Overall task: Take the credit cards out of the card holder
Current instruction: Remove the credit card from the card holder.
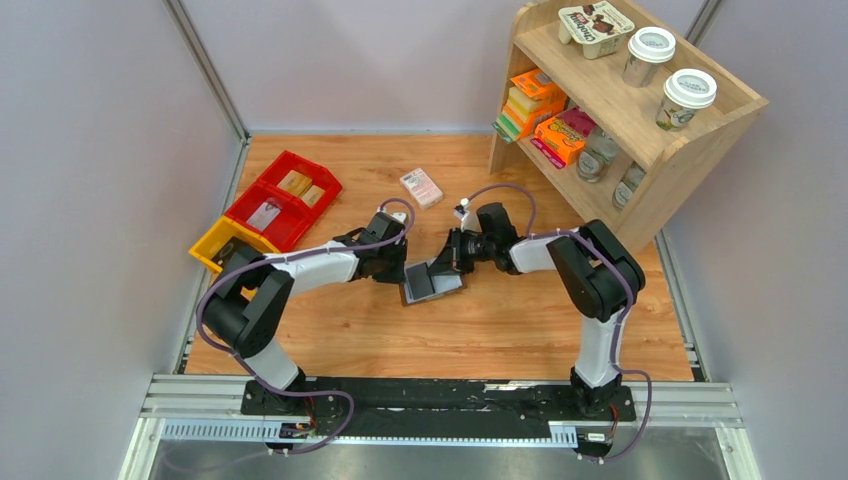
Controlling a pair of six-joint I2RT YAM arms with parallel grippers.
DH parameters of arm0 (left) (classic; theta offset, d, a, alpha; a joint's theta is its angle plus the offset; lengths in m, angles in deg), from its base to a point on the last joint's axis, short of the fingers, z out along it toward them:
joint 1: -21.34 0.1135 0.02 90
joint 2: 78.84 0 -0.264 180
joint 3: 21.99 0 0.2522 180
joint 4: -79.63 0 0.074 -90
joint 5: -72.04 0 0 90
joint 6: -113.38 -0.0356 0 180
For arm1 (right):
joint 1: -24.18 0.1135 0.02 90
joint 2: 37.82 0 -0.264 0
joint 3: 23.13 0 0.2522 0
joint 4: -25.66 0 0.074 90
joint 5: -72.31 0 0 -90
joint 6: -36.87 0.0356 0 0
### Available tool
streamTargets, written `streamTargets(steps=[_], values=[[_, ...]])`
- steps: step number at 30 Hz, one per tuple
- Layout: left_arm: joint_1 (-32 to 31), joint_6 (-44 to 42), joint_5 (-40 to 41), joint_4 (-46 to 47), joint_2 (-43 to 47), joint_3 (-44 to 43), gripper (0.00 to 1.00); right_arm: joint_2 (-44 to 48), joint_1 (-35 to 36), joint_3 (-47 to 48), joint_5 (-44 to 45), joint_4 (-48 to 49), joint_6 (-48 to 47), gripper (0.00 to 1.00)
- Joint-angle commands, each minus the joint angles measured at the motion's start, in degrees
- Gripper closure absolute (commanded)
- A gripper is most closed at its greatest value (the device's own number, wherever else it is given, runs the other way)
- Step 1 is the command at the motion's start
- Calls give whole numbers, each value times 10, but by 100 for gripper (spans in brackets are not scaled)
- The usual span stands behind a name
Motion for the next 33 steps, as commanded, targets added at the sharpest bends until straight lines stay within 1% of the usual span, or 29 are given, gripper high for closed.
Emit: streamTargets(steps=[1,13,16,19,21,23,27,33], values=[[-7,-14,14,-30,-58,27,100,1,-14,-15,-42,10,-10,100],[-7,-19,10,-27,-73,20,100,5,-51,-34,-38,2,-23,99],[-7,-20,10,-26,-74,22,100,8,-53,-34,-40,-1,-25,96],[-7,-20,10,-24,-76,22,100,7,-53,-33,-43,-2,-25,98],[-7,-20,9,-25,-77,20,100,8,-54,-34,-43,-2,-24,96],[-7,-20,8,-27,-74,18,100,10,-53,-36,-39,1,-18,96],[-7,-18,-3,-25,-43,12,100,16,-52,-41,-32,19,1,98],[-7,0,-34,2,40,1,90,9,-42,-41,-21,29,12,98]])
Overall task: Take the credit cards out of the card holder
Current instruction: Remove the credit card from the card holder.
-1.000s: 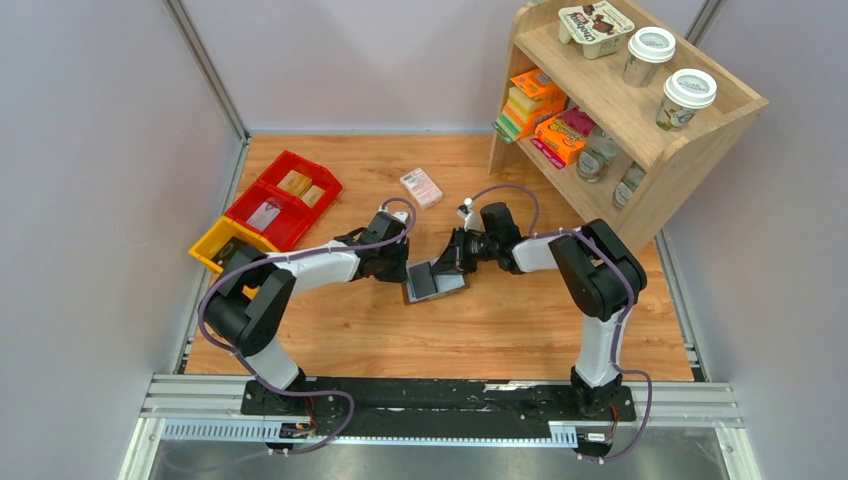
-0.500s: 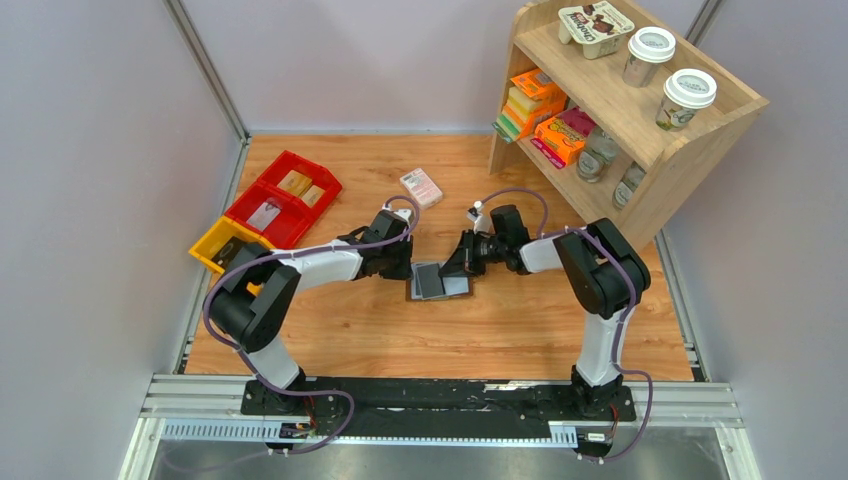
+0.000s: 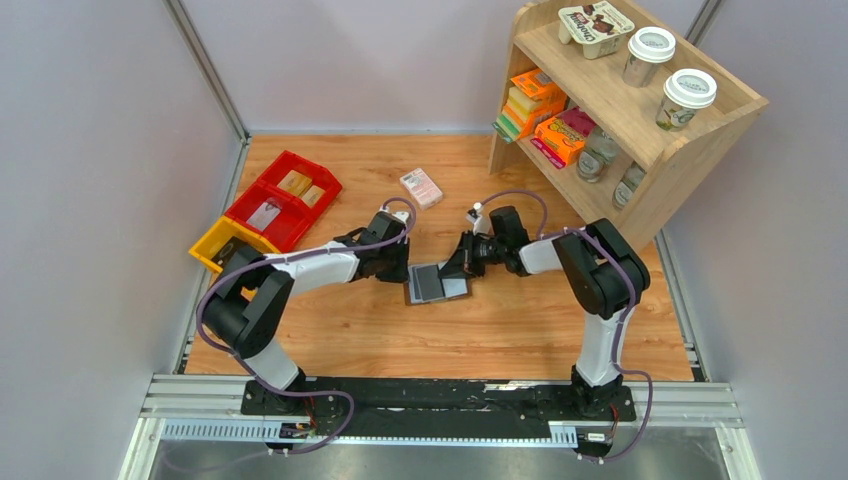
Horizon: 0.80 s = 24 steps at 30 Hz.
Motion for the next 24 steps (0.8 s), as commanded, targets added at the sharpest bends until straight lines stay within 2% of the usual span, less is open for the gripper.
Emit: streamTargets(steps=[1,4,10,13,17,24], values=[[-2,6,-20,-23,50,4,88,8,8,-6,10,30,14,98],[-3,17,-60,-5,45,-3,88,7,10,-8,16,35,19,98],[-5,18,-86,9,14,-11,88,4,13,-8,21,44,27,98],[-6,14,-83,4,-7,-16,91,6,14,-10,24,48,32,99],[-6,7,-75,6,-27,-11,100,7,13,-11,22,51,33,98],[-6,-3,-41,-22,-35,-7,100,17,12,-12,9,59,34,89]])
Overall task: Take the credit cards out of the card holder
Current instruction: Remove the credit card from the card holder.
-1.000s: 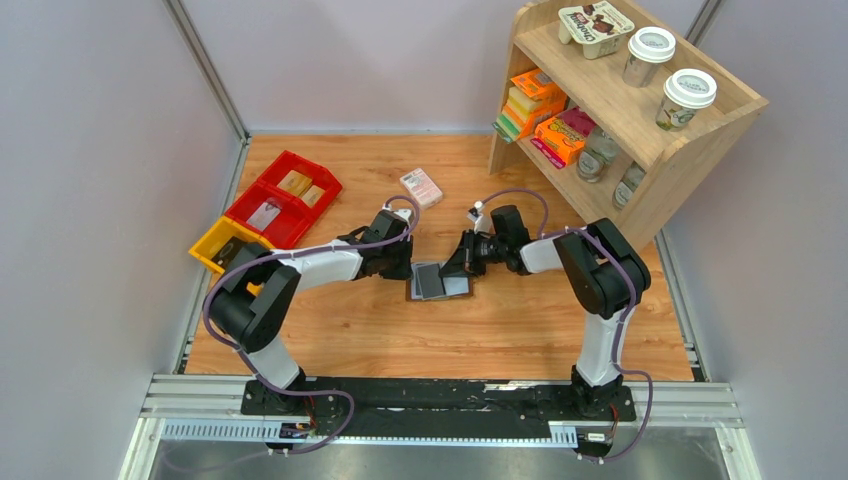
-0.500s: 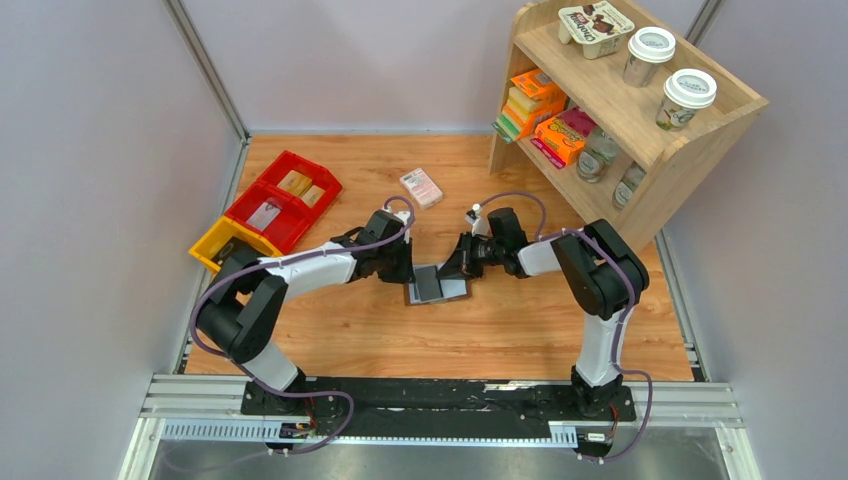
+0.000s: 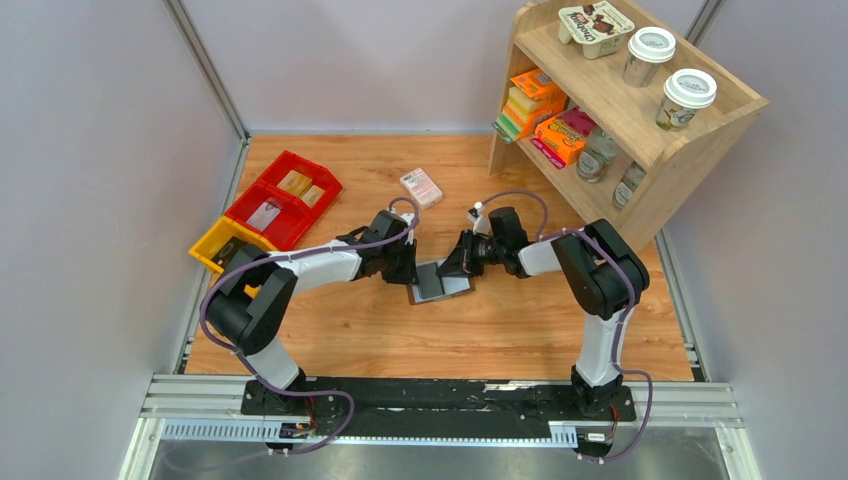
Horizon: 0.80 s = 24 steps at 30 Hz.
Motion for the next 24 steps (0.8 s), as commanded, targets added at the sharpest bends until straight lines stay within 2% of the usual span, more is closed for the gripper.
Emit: streamTargets(steps=[1,6,16,24], values=[[-4,-18,44,-31,-29,1,100,19,3,-4,-17,32,8,87],[-4,-23,54,-44,-36,1,100,15,-5,-7,-41,74,32,88],[-4,-23,61,-51,-41,-2,100,9,-15,-18,-53,106,40,100],[-3,-24,59,-53,-44,-3,100,16,-33,-24,-46,68,7,100]])
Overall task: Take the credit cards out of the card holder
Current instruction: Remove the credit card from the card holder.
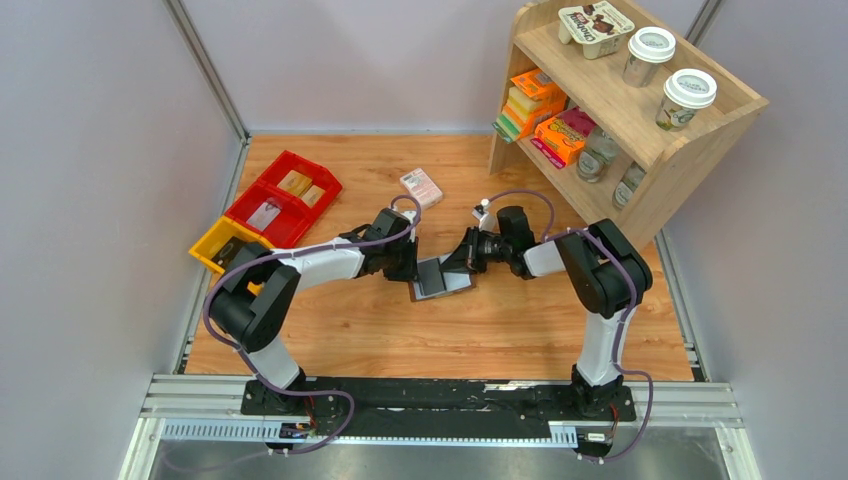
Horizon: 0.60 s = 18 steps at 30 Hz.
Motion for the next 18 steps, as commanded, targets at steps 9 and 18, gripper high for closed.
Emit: streamTargets(steps=[9,18], values=[[-1,-21,41,-48,-35,12,100,24,-14,-4,11,-39,-46,100],[-2,-21,39,-48,-38,15,100,25,-28,-7,19,-49,-44,100]])
